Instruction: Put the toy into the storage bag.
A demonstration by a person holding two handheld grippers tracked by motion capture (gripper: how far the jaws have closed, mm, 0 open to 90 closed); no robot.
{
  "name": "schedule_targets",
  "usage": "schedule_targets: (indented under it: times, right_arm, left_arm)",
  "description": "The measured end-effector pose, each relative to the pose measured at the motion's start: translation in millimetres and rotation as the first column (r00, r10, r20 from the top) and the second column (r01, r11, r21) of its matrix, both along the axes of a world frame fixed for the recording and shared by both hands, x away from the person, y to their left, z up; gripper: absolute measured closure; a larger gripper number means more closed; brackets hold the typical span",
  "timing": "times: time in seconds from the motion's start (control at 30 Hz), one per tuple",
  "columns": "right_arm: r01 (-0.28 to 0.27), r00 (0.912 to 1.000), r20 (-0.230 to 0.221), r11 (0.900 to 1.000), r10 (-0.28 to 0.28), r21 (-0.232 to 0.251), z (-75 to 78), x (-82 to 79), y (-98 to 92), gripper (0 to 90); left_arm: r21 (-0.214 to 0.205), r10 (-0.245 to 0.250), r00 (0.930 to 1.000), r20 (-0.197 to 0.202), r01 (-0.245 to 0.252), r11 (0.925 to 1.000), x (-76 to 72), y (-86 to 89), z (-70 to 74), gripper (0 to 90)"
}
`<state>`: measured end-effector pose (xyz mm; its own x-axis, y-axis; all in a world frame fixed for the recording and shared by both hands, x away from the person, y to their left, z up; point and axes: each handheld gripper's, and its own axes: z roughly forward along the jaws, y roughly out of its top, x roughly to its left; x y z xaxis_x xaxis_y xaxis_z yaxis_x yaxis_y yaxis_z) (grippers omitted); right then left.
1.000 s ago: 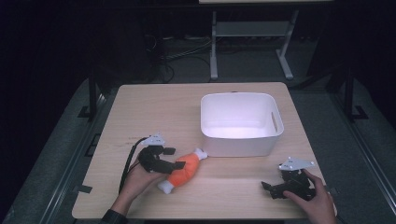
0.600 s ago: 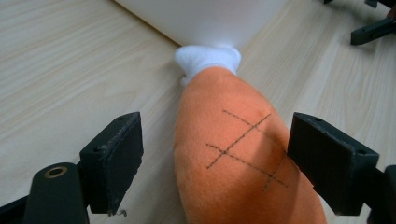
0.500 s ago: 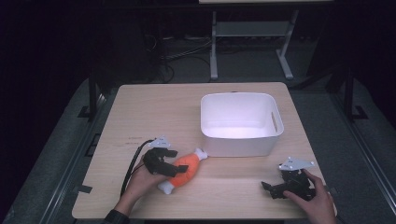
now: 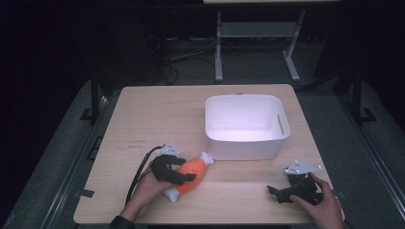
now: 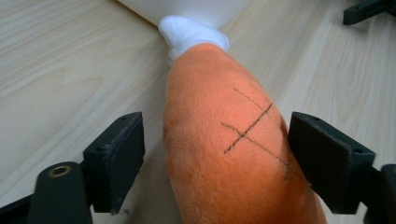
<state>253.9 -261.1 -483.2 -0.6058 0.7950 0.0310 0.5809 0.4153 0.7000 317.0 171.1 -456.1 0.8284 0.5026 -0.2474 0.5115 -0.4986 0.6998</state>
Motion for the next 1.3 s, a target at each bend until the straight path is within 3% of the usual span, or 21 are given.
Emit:
schedule_targets:
  times: [0.53, 0.9, 1.3]
  right_arm:
    - [0.000, 1.0000, 0.000, 1.0000, 0.000, 0.000, 0.0, 0.0, 0.0, 0.0]
    - [0.000, 1.0000, 0.000, 1.0000, 0.000, 0.000, 0.0, 0.0, 0.0, 0.0]
    - [0.000, 1.0000, 0.000, 1.0000, 0.000, 0.000, 0.0, 0.0, 0.0, 0.0]
  left_arm:
    - [-0.007, -0.043, 0.9983, -0.039, 0.043, 0.9991, -2.9, -4.6, -2.1, 31.9]
    - [0.014, -0.064, 0.9980, -0.006, 0.064, 0.9979, -6.0, -5.4, 2.3, 38.9]
    - [-0.002, -0.062, 0.9981, 0.004, 0.062, 0.9981, -6.9, 1.8, 9.3, 39.5]
